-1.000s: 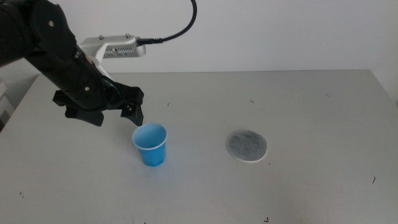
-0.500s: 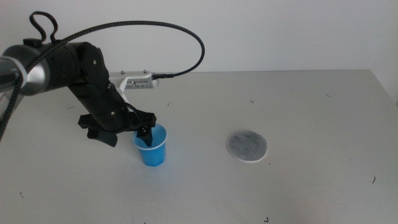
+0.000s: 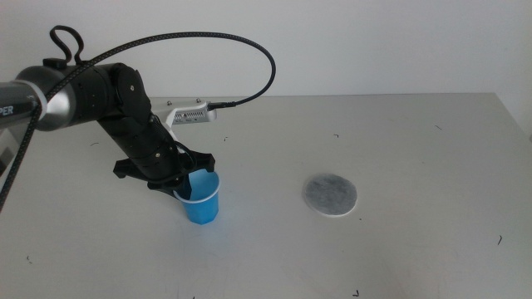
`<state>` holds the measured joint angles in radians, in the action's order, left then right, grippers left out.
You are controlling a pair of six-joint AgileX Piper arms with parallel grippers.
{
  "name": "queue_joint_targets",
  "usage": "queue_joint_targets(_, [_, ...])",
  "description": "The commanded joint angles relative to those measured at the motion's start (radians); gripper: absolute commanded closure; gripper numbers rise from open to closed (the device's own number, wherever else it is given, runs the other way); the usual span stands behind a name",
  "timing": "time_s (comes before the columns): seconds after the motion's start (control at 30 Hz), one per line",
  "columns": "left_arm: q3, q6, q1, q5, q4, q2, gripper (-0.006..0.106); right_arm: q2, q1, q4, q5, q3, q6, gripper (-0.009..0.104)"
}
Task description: Place an empty cup on a cup mat.
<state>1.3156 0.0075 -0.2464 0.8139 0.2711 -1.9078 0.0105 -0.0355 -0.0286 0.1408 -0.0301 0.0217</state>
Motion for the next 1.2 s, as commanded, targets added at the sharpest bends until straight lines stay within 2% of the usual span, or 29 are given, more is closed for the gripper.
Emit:
queue_joint_targets(0.0, [0.031, -0.002, -0.005, -0.012, 0.027, 0.056, 0.100, 0.026, 0.000, -0.014, -0.075, 0.008, -0.005, 0.001])
queue_joint_targets(0.23, [0.081, -0.025, -0.033, 0.022, 0.044, 0.124, 0.100, 0.026, 0.000, -0.014, -0.075, 0.008, -0.005, 0.001])
queue_joint_targets(0.43, [0.248, -0.160, -0.131, 0.060, -0.047, 0.104, 0.100, 0.026, 0.000, -0.014, -0.075, 0.008, -0.005, 0.001])
queue_joint_targets(0.6, [0.412, -0.234, -0.221, 0.100, -0.103, 0.014, 0.100, 0.026, 0.000, -0.014, -0.075, 0.008, -0.005, 0.001])
queue_joint_targets(0.93, [0.701, -0.271, -0.377, 0.148, -0.103, -0.206, 0.100, 0.026, 0.000, -0.014, -0.075, 0.008, -0.005, 0.001])
queue_joint_targets(1.17, [0.763, -0.297, -0.417, 0.172, -0.105, -0.285, 0.100, 0.026, 0.000, -0.014, -0.075, 0.008, -0.005, 0.001])
